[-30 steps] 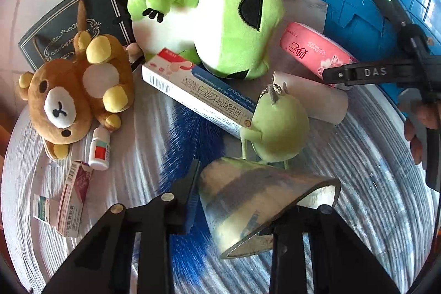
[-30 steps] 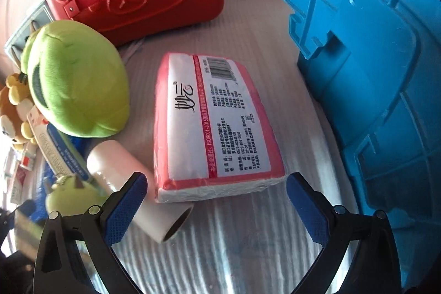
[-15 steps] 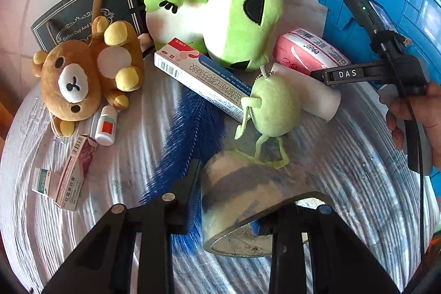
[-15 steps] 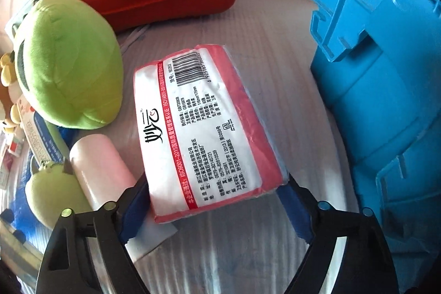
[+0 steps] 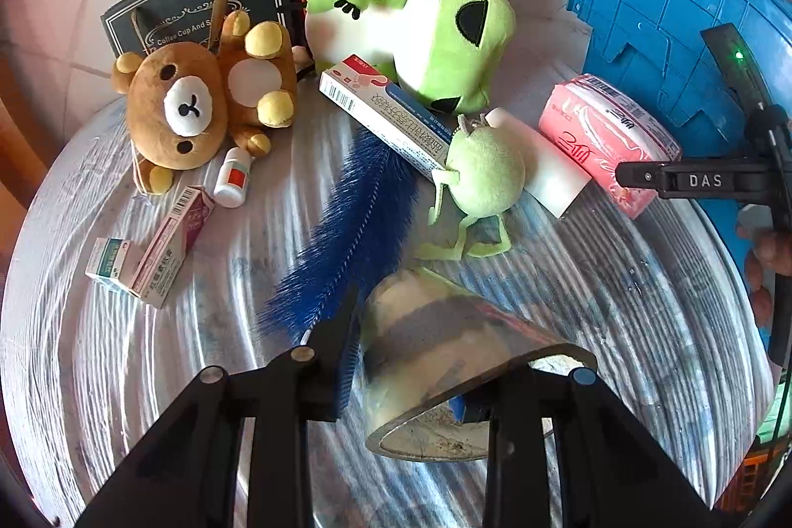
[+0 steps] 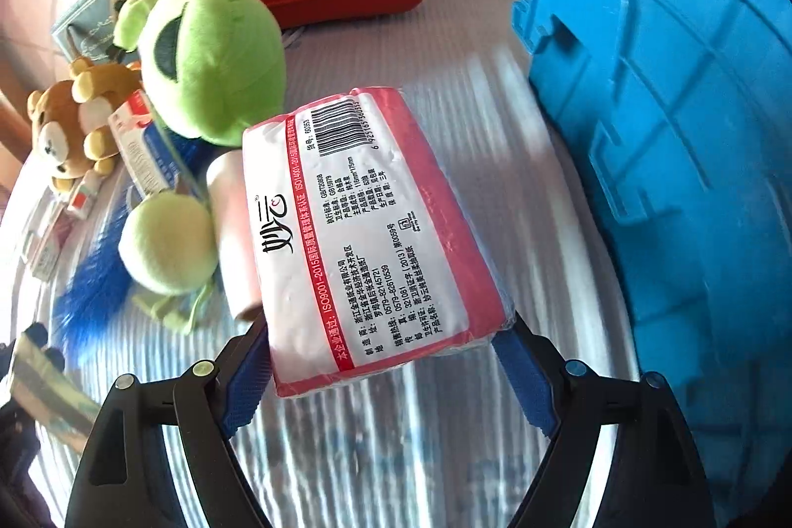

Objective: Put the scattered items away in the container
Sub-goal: 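Lift and carry the tape roll and tissue pack in both tools over the crate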

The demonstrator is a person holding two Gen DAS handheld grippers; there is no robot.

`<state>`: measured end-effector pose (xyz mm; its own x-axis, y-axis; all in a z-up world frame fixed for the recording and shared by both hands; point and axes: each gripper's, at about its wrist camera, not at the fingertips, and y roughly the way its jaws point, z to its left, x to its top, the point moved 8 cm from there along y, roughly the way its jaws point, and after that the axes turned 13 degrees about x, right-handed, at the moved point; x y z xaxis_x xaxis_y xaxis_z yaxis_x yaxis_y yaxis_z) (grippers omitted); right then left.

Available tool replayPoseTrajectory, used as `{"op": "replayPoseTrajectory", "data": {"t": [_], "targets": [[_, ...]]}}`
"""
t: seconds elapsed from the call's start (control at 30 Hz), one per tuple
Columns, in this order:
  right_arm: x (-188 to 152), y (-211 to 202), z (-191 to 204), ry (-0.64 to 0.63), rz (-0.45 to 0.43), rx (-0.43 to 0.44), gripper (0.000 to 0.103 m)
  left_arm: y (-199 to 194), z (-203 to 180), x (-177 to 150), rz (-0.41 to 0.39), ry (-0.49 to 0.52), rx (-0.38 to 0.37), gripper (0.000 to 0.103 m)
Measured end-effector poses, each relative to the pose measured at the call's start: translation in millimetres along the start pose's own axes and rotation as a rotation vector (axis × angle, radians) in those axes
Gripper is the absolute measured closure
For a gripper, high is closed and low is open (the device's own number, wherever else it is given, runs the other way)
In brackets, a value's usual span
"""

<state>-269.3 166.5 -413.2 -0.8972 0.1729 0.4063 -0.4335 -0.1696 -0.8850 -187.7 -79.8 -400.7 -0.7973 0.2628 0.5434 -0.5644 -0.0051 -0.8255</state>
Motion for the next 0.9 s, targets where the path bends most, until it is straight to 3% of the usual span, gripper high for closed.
{"op": "replayPoseTrajectory", "data": {"t": [0.3, 0.43, 0.9], "targets": [[-34.3, -85.0, 21.6, -0.036, -0.046, 0.032, 0.02, -56.4, 10.9, 1.5, -0.042, -0.024, 0.031, 0.075], [-18.9, -104.4, 40.8, -0.053, -0.073, 0.053, 0.02, -86.3, 19.4, 5.8, -0.061, -0.056, 0.05, 0.074], [-50.9, -256.6, 66.9, -0.142, -0.152, 0.172, 0.02, -194.7, 51.2, 30.0, -0.137, -0.16, 0.138, 0.074]]}}
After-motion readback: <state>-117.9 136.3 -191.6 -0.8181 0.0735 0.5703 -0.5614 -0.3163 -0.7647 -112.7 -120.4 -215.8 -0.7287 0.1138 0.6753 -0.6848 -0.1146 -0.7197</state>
